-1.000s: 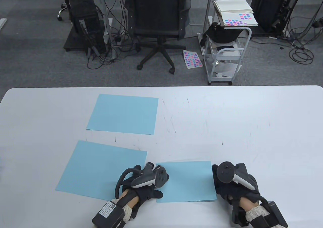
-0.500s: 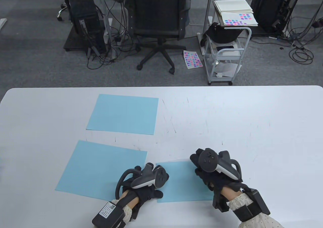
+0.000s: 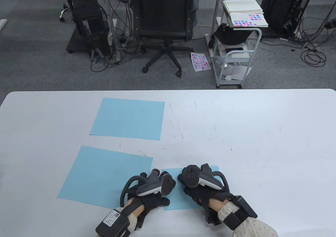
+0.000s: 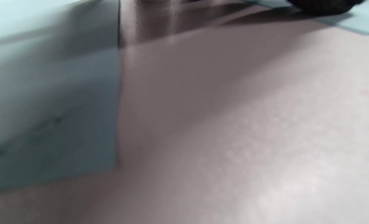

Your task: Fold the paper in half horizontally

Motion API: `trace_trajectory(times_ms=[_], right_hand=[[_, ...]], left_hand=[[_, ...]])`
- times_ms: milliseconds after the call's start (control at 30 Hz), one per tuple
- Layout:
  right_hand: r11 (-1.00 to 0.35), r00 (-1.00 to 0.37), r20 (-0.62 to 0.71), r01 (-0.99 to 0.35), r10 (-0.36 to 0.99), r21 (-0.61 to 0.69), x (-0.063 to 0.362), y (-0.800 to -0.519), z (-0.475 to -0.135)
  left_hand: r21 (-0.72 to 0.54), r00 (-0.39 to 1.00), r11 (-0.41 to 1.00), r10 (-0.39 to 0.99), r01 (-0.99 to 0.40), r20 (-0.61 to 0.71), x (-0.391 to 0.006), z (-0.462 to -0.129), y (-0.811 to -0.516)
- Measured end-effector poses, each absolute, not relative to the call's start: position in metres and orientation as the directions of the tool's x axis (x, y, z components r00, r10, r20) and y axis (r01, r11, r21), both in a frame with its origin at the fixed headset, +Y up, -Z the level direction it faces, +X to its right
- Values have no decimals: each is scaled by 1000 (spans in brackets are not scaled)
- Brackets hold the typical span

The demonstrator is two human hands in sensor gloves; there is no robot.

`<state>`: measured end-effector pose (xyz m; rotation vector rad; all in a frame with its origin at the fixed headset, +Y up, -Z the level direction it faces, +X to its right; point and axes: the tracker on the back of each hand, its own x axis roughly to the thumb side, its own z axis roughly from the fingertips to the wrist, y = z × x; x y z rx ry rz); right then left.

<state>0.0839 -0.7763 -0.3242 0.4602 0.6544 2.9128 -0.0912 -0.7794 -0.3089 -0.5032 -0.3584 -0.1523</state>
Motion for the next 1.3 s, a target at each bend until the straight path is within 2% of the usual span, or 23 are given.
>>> trace_trajectory(times_ms=[433,833,1300], right_hand=[[-902,-954,254,-34,158,431,85,-779,-324],[-904,-970,211,-21,122,428,103,-778,-330],[-896,-981,131,-73,143,438,131,-779,-339]], left_hand=[[-455,933,864,-46,217,356,-94,-312,-780],[-445,933,864,-72,234,352,-94,-312,-779],[-436,932,860,-110,264,347,-92,-313,-777]])
